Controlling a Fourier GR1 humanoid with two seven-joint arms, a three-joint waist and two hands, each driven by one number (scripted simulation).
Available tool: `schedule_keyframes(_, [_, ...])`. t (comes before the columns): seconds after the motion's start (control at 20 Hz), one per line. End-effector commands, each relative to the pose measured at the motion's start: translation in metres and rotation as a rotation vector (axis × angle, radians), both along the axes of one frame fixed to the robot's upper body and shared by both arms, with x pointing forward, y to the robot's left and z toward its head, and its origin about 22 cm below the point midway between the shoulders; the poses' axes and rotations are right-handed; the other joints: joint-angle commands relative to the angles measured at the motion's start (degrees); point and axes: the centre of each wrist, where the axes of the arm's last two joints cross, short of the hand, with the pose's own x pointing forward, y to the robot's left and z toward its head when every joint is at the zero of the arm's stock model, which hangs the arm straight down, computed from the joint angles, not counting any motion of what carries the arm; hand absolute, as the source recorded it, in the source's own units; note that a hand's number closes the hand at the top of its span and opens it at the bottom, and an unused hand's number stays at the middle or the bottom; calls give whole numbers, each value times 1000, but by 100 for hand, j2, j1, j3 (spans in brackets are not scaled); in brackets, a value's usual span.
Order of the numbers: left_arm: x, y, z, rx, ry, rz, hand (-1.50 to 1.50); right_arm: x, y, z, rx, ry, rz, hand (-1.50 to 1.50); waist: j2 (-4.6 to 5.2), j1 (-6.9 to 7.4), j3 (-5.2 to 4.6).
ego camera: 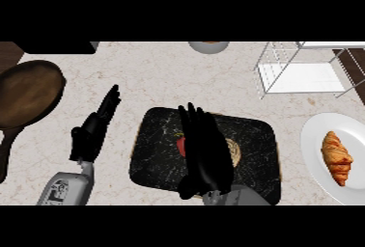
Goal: Pick the bell pepper from the tray and place it in the tiered shelf
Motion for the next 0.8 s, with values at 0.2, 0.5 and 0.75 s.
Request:
schedule_keyframes(0.2, [-6, 3, 4, 11, 6, 2, 0, 6, -1, -19, -36, 9, -30, -150, -3, 5, 1])
schedule_keyframes(0.5, [-16, 11, -18, 8, -14, -6, 0, 23, 6, -13, -45, 17, -40, -150, -1, 24, 0])
schedule_keyframes(0.75, [-4, -3, -8, 9, -18, 0, 0, 31, 9, -39, -40, 26, -47, -150, 3, 17, 0])
